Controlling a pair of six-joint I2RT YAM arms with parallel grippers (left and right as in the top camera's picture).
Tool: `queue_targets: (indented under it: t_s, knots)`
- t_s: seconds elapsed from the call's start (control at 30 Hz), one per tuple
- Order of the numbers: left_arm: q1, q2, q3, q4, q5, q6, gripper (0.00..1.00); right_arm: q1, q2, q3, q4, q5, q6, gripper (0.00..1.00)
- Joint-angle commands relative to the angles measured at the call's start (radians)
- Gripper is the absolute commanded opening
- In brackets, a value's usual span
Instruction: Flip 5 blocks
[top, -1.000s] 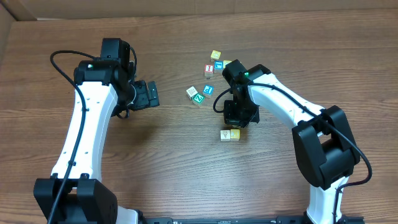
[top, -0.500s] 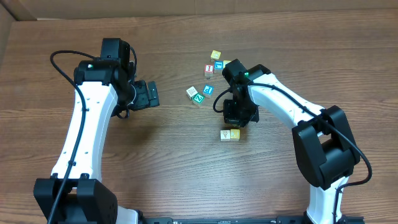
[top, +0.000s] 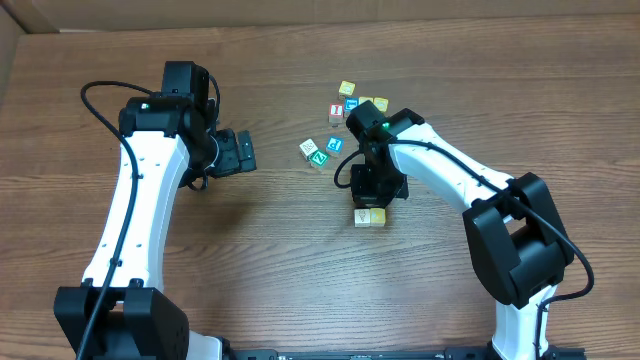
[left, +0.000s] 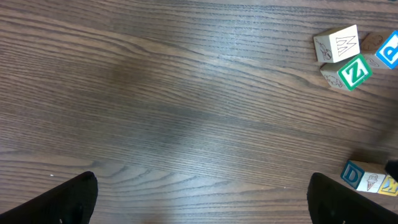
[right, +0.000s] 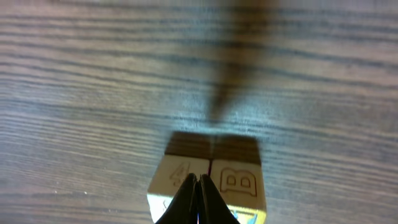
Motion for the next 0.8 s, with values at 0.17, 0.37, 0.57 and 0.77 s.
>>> queue_targets:
  t_s: [0.17,0.37,0.57,0.77]
  knots:
    - [0.004,0.009,0.022,0.002,-0.006,-0.014,1.00,-0.009,-0.038,-0.006,0.019,0.057,0.000,0.04]
    - [0.004,0.009,0.022,0.002,-0.006,-0.013,1.00,-0.010,-0.038,-0.006,0.069,0.072,0.021,0.04]
    - [0.004,0.009,0.022,0.002,-0.006,-0.014,1.00,0.006,-0.038,-0.006,0.298,0.085,0.064,0.23]
    - [0.004,0.009,0.022,0.002,-0.006,-0.014,1.00,0.014,-0.038,-0.006,0.450,0.135,0.235,0.43]
